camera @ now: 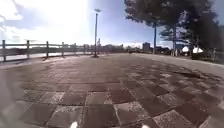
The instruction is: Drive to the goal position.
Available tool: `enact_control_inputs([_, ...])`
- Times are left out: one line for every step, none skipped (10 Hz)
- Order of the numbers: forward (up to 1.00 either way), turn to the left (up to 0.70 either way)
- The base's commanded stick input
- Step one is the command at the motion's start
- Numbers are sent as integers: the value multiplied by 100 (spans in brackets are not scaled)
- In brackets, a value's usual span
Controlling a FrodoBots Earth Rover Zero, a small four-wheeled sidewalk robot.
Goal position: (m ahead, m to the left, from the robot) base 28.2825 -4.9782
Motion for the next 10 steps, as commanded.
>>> enact_control_inputs([100,0])
enact_control_inputs([100,0])
enact_control_inputs([100,0])
enact_control_inputs([100,0])
enact_control_inputs([100,0])
enact_control_inputs([100,0])
enact_control_inputs([100,0])
enact_control_inputs([100,0])
enact_control_inputs([100,0])
enact_control_inputs([100,0])
